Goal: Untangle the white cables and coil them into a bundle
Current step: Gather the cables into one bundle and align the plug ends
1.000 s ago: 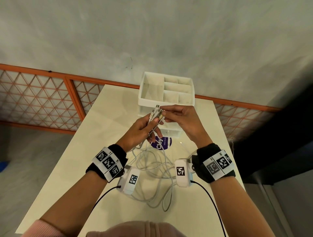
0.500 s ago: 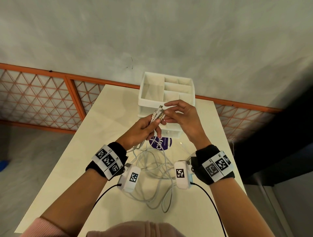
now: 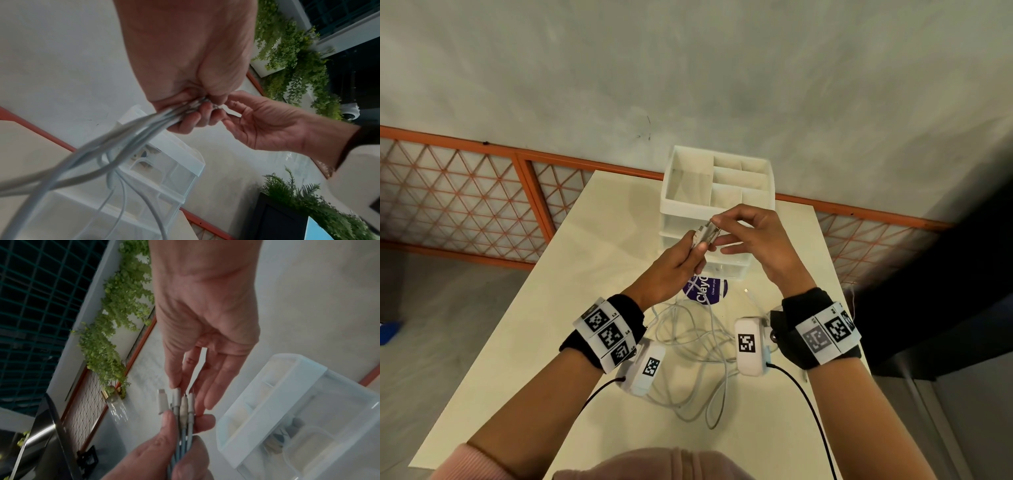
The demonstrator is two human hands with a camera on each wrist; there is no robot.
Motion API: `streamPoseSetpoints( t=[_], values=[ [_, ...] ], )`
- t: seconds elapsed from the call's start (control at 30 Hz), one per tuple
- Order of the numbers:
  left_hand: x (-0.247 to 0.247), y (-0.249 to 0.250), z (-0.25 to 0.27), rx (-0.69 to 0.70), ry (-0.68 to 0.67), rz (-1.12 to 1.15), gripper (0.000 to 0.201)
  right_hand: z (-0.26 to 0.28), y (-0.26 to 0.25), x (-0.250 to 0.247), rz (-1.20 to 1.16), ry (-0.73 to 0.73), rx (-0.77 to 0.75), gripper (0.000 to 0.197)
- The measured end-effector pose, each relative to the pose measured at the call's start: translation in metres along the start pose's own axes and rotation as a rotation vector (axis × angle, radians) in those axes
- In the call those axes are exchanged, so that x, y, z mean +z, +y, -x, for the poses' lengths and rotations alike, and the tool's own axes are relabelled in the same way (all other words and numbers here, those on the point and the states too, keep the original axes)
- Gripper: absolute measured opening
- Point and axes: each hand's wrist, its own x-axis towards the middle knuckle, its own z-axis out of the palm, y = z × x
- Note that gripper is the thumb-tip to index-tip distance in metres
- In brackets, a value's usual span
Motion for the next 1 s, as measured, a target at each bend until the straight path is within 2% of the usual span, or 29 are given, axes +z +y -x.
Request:
streamPoseSetpoints(
  t=[0.17,0.3,0.37,0.67,0.73,0.87,1.0],
  values=[
    [0.0,0.006,0.002,-0.012,0.02,0.072,0.022,0.0,-0.002,-0.002,-0.03,-0.064,0.025,0.019],
    [-0.002,0.007,0.006,-0.1,0.007,0.277,0.035,0.001,-0.002,-0.002,-0.02,-0.136,-0.012,0.015],
    [-0.001,0.009,0.006,-0.12,-0.007,0.349,0.033,0.001,-0.002,-0.002,-0.019,-0.141,-0.034,0.012],
    [0.005,0.012,0.005,-0.155,0.1,0.301,0.03,0.001,-0.004,-0.006,0.115,-0.17,-0.055,0.015],
    [0.006,0.015,0.006,-0.133,0.094,0.262,0.032,0.001,-0.005,-0.004,0.133,-0.139,-0.063,0.01],
    [0.007,0.02,0.003,-0.058,0.071,0.206,0.032,0.002,-0.003,0.002,0.111,0.023,-0.13,0.007],
    [0.012,0.021,0.003,-0.029,0.086,0.191,0.017,0.004,-0.002,0.002,0.098,0.085,-0.178,0.008]
  ],
)
